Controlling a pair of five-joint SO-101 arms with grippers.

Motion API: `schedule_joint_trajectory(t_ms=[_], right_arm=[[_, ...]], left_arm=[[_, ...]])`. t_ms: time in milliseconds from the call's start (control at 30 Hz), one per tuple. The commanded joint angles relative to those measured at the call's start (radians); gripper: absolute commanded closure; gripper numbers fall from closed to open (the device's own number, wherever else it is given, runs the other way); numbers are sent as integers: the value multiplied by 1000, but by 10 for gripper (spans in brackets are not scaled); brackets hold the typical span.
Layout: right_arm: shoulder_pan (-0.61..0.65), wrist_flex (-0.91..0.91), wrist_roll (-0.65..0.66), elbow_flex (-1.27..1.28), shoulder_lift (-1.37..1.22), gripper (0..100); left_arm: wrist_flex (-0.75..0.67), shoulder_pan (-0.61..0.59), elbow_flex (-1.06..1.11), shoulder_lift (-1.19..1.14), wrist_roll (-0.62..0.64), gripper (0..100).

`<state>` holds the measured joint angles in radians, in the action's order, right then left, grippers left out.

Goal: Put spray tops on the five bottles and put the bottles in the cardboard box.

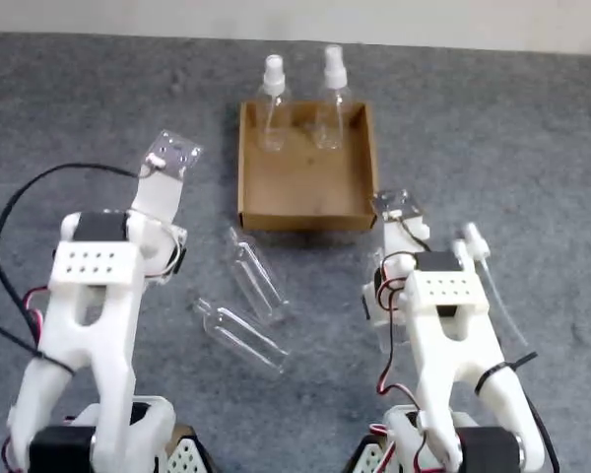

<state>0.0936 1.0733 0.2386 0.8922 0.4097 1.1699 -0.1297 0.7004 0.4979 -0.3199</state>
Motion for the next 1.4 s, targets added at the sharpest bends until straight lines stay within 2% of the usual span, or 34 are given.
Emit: schedule_joint_trajectory(t_ms=[0, 200, 367, 667, 900, 1000, 1100, 1200, 1367], right_arm=[[53, 88, 11, -101, -1, 705], [91, 107, -34, -252, -4, 702], [96, 81, -5, -282, -15, 702], [94, -4, -11, -289, -236, 711], [91, -64, -6, -288, -228, 953], [97, -5, -6, -314, -217, 996], [136, 41, -6, -363, -134, 995], [200, 65, -12, -378, 22, 995], [433, 53, -14, -340, 282, 995]], left_arm=[[6, -12, 24, 65, 6, 997], [6, -13, 31, 76, 3, 997], [6, -13, 30, 74, 3, 997], [6, -18, 31, 79, 5, 997], [6, -19, 25, 81, 6, 997], [12, -19, 7, 82, 8, 997], [14, -35, -47, 82, 11, 997], [15, -79, -128, 111, 69, 997], [117, -65, -274, 289, 147, 997]])
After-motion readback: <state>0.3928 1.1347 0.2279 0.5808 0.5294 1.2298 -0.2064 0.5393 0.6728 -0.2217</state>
